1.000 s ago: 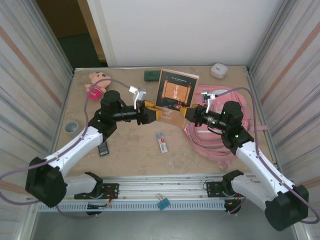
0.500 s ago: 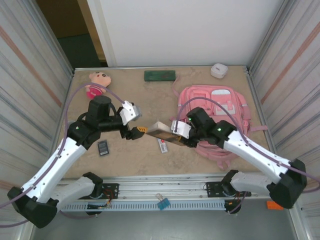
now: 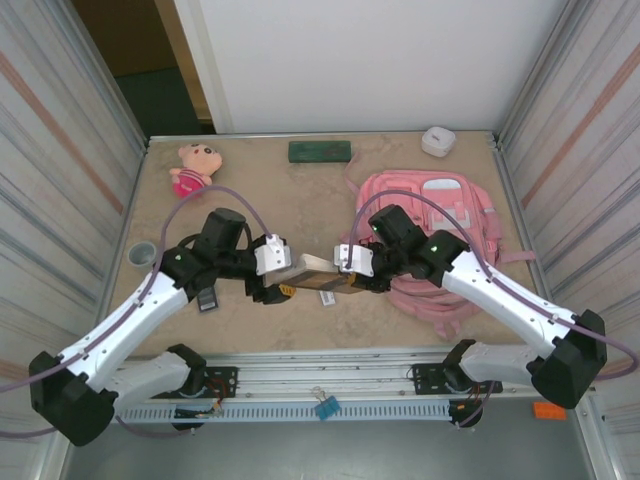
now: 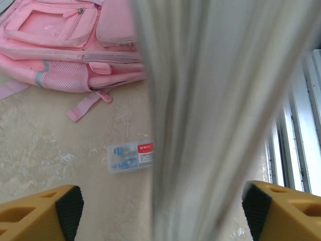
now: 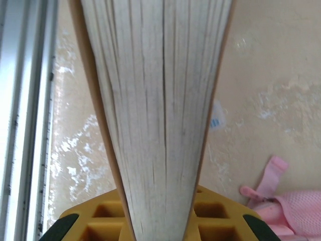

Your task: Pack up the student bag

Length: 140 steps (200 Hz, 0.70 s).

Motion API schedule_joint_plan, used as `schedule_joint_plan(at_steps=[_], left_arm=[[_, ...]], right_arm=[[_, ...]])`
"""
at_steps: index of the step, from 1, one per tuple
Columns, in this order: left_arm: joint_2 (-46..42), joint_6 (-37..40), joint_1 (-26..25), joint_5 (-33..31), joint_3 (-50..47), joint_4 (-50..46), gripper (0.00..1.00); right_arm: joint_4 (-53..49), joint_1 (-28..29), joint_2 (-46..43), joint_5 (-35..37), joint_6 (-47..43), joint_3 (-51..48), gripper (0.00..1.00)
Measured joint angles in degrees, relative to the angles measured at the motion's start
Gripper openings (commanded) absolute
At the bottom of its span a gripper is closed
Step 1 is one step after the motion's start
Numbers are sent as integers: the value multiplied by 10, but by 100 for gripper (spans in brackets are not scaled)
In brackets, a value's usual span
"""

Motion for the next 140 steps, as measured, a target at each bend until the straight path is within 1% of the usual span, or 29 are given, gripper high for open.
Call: schedule_joint_plan(at_steps=[1, 7, 13, 19, 27, 31, 37, 41, 49, 58, 61, 65, 68, 78, 86, 94, 102, 115, 140], left_arm=[[2, 1, 0, 1, 0, 1, 73], [8, -2, 0, 3, 0, 8, 61], [15, -1, 0, 11, 0, 16, 46], [20, 0, 0, 20, 0, 20, 33], [27, -3, 0, 37, 0, 26, 20], [29, -4, 0, 44, 0, 29, 13], [32, -9, 0, 55, 0, 35, 6], [32, -12, 0, 60, 0, 39, 3], [32, -20, 2, 68, 0, 46, 0], [31, -37, 8, 85, -3, 60, 0], [29, -47, 13, 94, -7, 71, 0], [26, -56, 20, 107, -14, 86, 0], [24, -65, 26, 115, -20, 99, 0], [12, -98, 50, 147, -48, 146, 0], [4, -129, 69, 170, -72, 184, 0], [0, -156, 83, 185, -90, 215, 0], [-2, -182, 89, 198, -101, 242, 0], [-2, -217, 91, 220, -109, 277, 0], [-2, -273, 91, 266, -110, 340, 0]], right_arm=[[0, -1, 0, -3, 0, 0, 0], [1, -5, -2, -13, 0, 0, 0], [2, -11, -5, -26, 0, 0, 4], [5, -17, -9, -38, 1, 0, 14], [10, -30, -14, -57, 7, 0, 30], [14, -37, -16, -68, 8, 0, 36], [22, -51, -21, -85, 15, 0, 43], [31, -63, -27, -97, 29, -1, 47], [64, -90, -40, -123, 47, -8, 54], [110, -125, -62, -148, 80, -28, 63], [129, -142, -74, -157, 107, -39, 66], [155, -159, -86, -168, 119, -54, 69], [178, -178, -100, -175, 151, -71, 72], [247, -228, -141, -199, 209, -125, 85], [298, -264, -172, -217, 265, -169, 89], [342, -289, -198, -231, 315, -208, 96], [385, -301, -224, -246, 361, -246, 97], [434, -303, -257, -261, 421, -289, 98], [511, -294, -283, -264, 522, -325, 98]])
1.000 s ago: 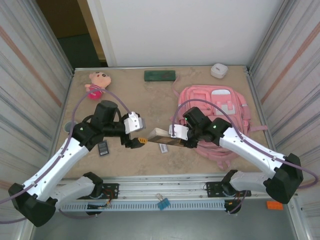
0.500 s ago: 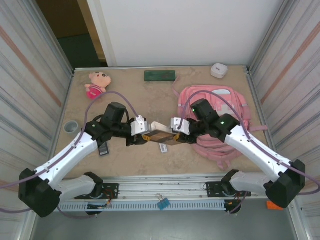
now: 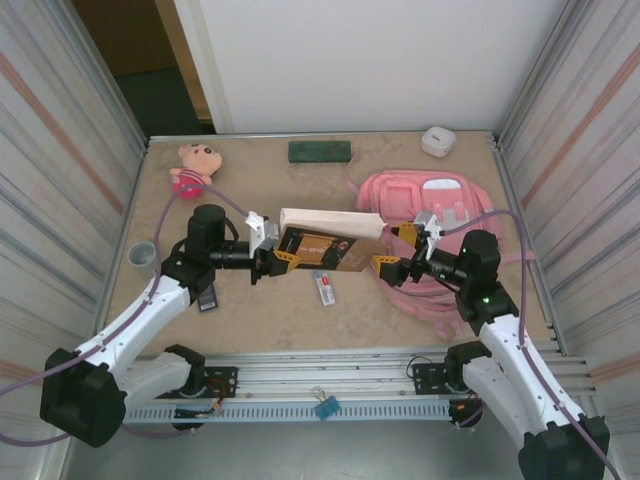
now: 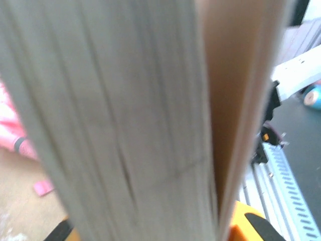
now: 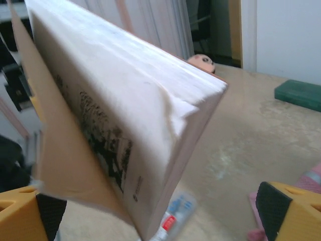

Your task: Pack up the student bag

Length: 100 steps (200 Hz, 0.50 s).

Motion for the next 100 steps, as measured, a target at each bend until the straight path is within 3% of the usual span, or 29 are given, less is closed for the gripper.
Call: schedule_joint_plan(at_steps=[37, 56, 61, 73, 76, 81, 100], left_arm=[[21, -78, 0, 51, 1, 97, 1], [37, -102, -5, 62, 4, 118, 1], [41, -107, -7, 64, 5, 119, 2], [50, -118, -12, 67, 7, 128, 2], [53, -122, -12, 67, 8, 131, 3], [57, -127, -14, 67, 9, 135, 5], [66, -142, -15, 61, 13, 145, 41]], right_arm=[[129, 39, 24, -2, 110, -41, 93], [182, 65, 54, -8, 137, -41, 85], [195, 70, 61, -11, 144, -41, 78], [228, 79, 79, -21, 160, -41, 46], [238, 81, 83, -23, 160, -40, 33], [251, 82, 90, -25, 167, -40, 0], [281, 78, 103, -35, 179, -40, 0]])
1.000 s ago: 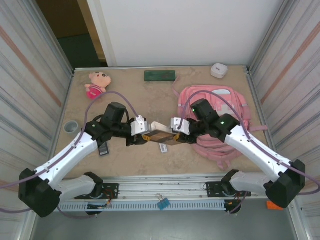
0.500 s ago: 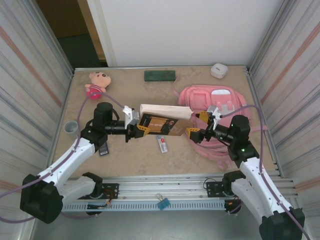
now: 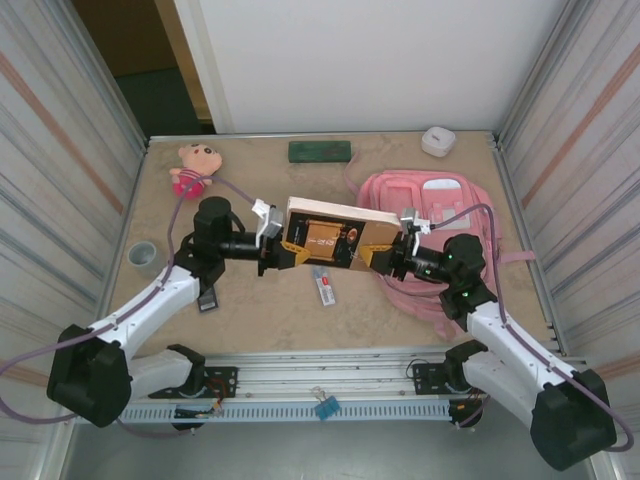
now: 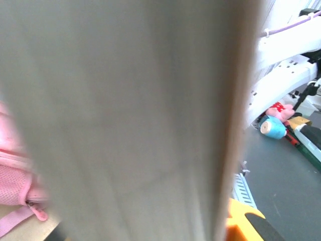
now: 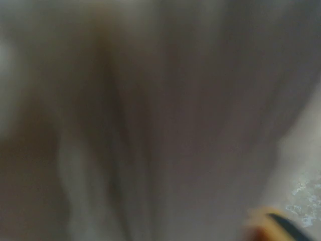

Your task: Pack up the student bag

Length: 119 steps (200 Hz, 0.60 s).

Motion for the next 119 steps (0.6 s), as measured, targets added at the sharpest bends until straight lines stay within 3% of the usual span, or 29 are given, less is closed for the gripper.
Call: schedule_joint_plan(at_steps=[14, 28, 51, 75, 119], left_arm=[[2, 1, 0, -24, 17, -15, 62], [6, 21, -6, -73, 53, -61, 71], [23, 69, -38, -195, 119, -129, 76], [64, 132, -90, -314, 170, -172, 79], [219, 211, -155, -461, 282, -217, 84]], right_arm=[[5, -18, -1, -12, 17, 0, 0], [0, -63, -7, -12, 37, 0, 0], [-73, -147, -45, 19, 63, 17, 0], [-221, -212, -82, 129, 62, 82, 0], [-441, -233, -149, 343, 36, 168, 0]])
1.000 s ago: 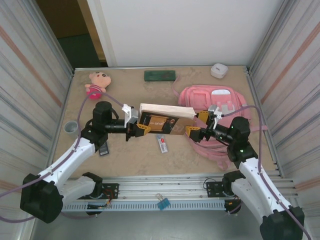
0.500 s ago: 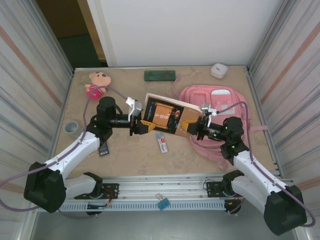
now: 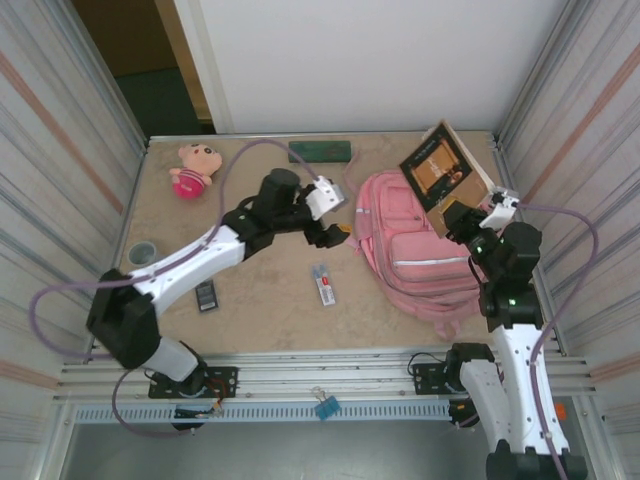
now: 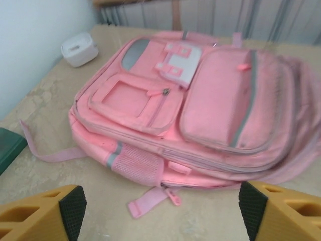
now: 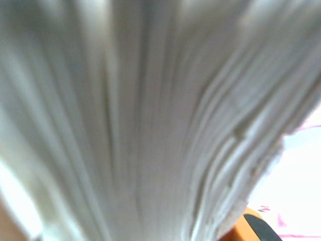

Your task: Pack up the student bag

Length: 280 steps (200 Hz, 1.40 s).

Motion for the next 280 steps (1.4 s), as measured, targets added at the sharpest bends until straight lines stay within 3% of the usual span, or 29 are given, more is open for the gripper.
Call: schedule_joint_plan(at_steps=[24, 46, 117, 152, 189, 224, 280], left_arm=[[91, 31, -22, -37, 76, -12, 86], [164, 52, -42, -56, 144, -20, 86], [385, 63, -101, -96, 331, -38, 87], [458, 66, -131, -127, 361, -68, 86], [444, 66, -131, -156, 335, -64, 86], [367, 50, -114, -169, 212, -41, 86], [258, -3, -46, -179, 54, -34, 86]], right_arm=[[-107, 0, -9, 118, 15, 39, 0], [-166, -2, -9, 176, 14, 51, 0], [-260, -2, 15, 209, 3, 51, 0], [-274, -2, 15, 209, 3, 51, 0], [-287, -2, 24, 191, 3, 51, 0], [-292, -2, 40, 169, 3, 50, 0], [-280, -1, 63, 113, 5, 50, 0]])
